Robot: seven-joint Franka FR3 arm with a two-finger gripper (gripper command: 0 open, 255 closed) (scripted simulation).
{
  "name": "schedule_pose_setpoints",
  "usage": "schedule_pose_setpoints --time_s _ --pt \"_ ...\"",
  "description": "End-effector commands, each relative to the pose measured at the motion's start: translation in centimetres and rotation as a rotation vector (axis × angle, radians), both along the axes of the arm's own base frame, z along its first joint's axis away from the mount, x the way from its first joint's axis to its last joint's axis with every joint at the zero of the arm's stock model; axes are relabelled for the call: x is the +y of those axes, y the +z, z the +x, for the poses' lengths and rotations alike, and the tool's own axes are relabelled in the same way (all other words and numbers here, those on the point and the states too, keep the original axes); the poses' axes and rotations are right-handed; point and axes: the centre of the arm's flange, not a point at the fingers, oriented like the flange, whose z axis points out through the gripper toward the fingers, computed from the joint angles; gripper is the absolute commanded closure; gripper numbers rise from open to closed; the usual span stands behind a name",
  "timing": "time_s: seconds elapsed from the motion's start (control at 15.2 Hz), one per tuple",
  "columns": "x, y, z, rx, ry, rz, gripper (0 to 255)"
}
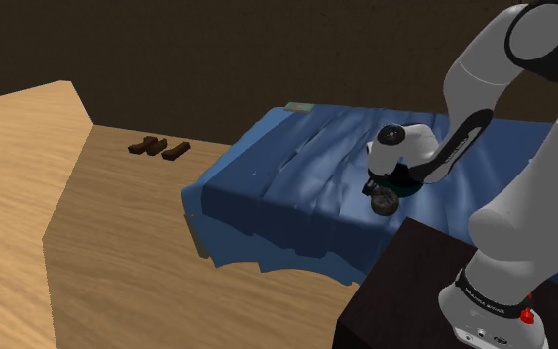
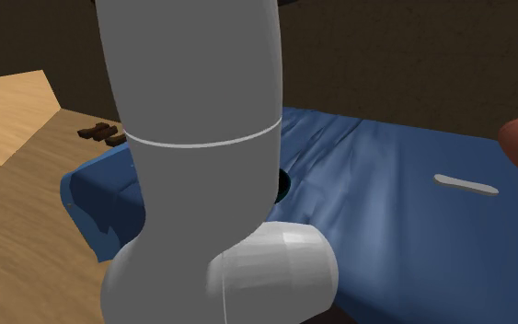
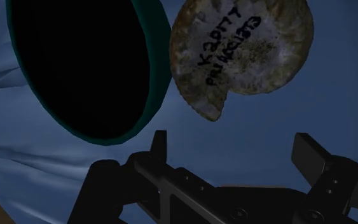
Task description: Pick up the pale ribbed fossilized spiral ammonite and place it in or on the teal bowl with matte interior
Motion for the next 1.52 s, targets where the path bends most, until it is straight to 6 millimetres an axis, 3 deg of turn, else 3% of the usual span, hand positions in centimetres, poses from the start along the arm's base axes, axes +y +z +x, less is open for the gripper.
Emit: schedule_pose_setpoints --time_s 0.0,0.46,0.92,0.99,1.45 --pt "-1.0 -1.6 0.1 -0.001 0.004 -0.01 0" --pt "-2.5 -4.6 0.8 -0.001 0.004 -0.01 0" --pt "-2.5 -4.6 0.8 -0.001 0.003 -0.01 0" --pt "-2.5 -4.6 0.8 -0.001 0.003 -0.01 255" --pt "-2.6 -4.5 0.9 -0.001 0.003 -0.01 255"
